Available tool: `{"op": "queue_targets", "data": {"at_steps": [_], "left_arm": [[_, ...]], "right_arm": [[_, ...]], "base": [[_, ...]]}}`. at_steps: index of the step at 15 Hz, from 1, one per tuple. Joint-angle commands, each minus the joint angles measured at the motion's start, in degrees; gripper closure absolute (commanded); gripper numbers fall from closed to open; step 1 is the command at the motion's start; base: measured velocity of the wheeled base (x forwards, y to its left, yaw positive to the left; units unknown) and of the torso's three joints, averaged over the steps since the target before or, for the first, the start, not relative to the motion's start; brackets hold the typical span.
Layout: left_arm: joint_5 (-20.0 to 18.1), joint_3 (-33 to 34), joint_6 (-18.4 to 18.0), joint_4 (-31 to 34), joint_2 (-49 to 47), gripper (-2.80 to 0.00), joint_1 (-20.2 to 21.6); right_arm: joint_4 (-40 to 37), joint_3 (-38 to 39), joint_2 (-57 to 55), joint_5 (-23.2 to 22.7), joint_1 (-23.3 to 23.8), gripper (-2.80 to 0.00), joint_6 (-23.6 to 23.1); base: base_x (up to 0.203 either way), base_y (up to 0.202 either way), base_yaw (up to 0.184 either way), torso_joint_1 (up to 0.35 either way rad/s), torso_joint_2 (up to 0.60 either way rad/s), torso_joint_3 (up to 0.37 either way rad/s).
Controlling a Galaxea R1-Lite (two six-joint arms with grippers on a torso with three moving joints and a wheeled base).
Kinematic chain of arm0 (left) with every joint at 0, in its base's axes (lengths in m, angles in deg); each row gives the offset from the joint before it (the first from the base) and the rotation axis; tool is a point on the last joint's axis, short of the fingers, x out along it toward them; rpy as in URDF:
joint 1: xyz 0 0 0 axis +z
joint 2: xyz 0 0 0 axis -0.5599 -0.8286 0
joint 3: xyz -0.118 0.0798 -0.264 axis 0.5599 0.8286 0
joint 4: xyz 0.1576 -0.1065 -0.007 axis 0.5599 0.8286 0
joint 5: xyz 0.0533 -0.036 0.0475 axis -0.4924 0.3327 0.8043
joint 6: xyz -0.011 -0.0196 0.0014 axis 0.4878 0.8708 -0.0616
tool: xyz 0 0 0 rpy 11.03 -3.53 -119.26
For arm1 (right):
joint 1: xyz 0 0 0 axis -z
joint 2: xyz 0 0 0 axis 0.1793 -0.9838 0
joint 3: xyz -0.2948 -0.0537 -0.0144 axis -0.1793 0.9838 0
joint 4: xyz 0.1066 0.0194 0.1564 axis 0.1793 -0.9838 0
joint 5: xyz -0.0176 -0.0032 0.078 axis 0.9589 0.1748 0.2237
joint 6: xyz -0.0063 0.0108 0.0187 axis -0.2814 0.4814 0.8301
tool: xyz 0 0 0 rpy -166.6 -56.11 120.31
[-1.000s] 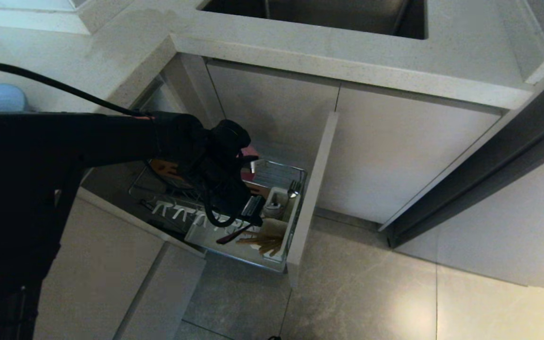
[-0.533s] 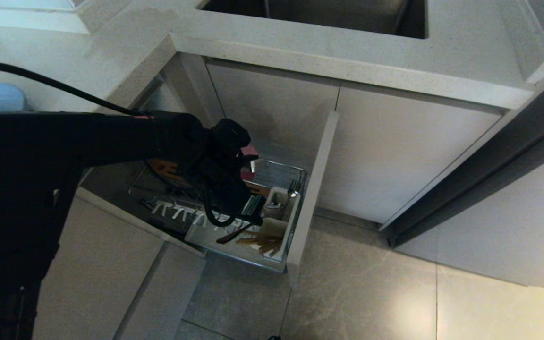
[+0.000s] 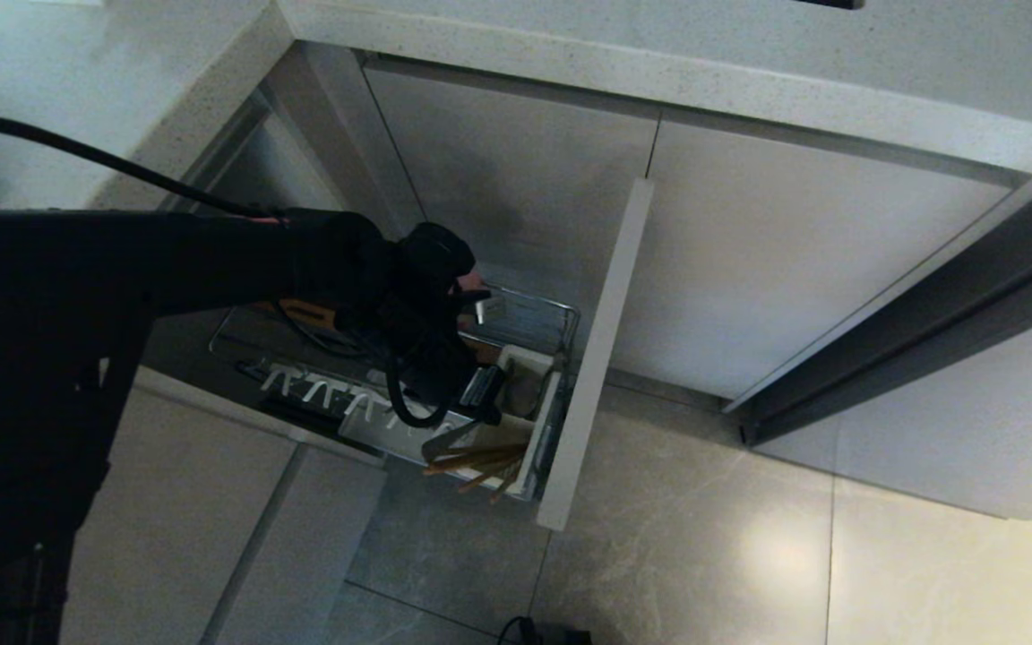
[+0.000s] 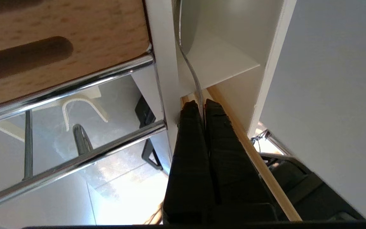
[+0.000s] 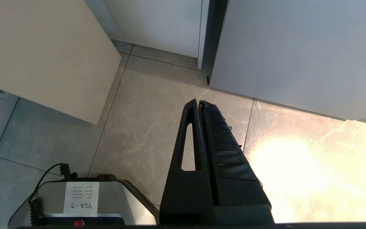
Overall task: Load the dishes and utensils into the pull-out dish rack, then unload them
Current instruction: Pick up the spoon and place it in the cupboard, then pick up the plate and place it in the cupboard
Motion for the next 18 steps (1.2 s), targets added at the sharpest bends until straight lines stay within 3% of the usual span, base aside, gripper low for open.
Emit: {"op": "queue_targets", "data": {"at_steps": [1,8,9,18], "left_arm": [[0.01,0.03,-0.02,0.27,0.14,0.0,-0.1],[0.01,0.03,0.16,-1.16,0.67,0.0,-0.1],[0.01,0.03,0.09,-1.24,0.88,-2.8,-0.1],[0.28,0.03,0.16,-1.25,4.35,-2.8,-0.01]], "right_arm": [[0.0,0.0,0.04,-0.01,-0.01,0.0,0.05],[0.0,0.0,0.04,-0.01,-0.01,0.0,-0.04],[0.0,0.0,0.04,-0.01,-0.01,0.0,0.05],[0.0,0.0,0.04,-0.01,-0.01,0.0,-0.03]], "base": [[0.0,0.0,0.0,0.006,0.0,-0.061],[0.0,0.0,0.0,0.0,0.0,-0.005],[0.0,0.0,0.0,0.0,0.0,0.0],[0.0,0.0,0.0,0.0,0.0,0.0]]}}
